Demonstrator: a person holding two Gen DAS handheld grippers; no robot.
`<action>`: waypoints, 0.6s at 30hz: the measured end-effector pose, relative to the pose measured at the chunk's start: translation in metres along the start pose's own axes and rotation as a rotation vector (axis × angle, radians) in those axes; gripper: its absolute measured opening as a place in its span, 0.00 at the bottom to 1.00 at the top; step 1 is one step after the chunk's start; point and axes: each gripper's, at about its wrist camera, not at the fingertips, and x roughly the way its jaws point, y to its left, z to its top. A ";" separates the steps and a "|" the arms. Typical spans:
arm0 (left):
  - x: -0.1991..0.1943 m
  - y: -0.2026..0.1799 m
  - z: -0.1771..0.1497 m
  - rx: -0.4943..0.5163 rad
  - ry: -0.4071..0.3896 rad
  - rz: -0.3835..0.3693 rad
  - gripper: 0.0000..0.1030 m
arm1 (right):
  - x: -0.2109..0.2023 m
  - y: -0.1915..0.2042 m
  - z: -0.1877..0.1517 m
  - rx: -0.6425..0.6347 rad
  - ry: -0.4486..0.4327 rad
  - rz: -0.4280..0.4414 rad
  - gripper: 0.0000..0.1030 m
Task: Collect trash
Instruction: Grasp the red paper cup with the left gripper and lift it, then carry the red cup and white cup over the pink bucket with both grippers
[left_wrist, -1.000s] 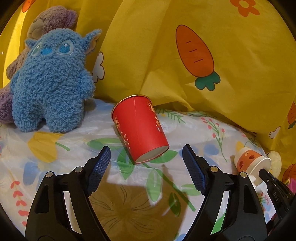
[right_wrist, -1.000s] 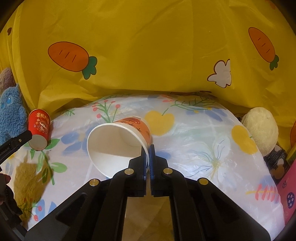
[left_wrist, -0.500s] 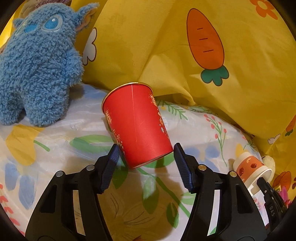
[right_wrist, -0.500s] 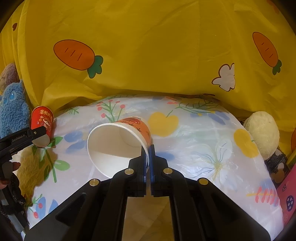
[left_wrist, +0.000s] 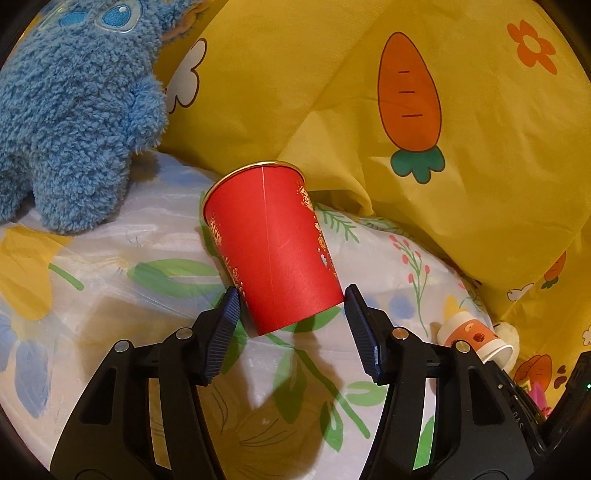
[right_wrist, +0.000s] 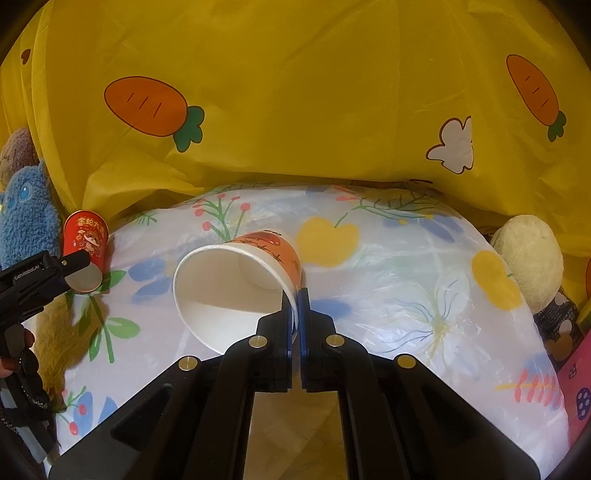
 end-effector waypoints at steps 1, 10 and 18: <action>-0.003 -0.003 -0.001 0.012 -0.006 0.002 0.55 | 0.000 -0.001 0.000 0.004 0.002 0.004 0.04; -0.039 -0.040 -0.022 0.164 -0.032 0.018 0.55 | -0.001 0.000 0.000 0.006 0.001 0.031 0.04; -0.080 -0.059 -0.041 0.259 -0.066 0.038 0.55 | -0.036 0.014 0.002 -0.028 -0.041 0.058 0.04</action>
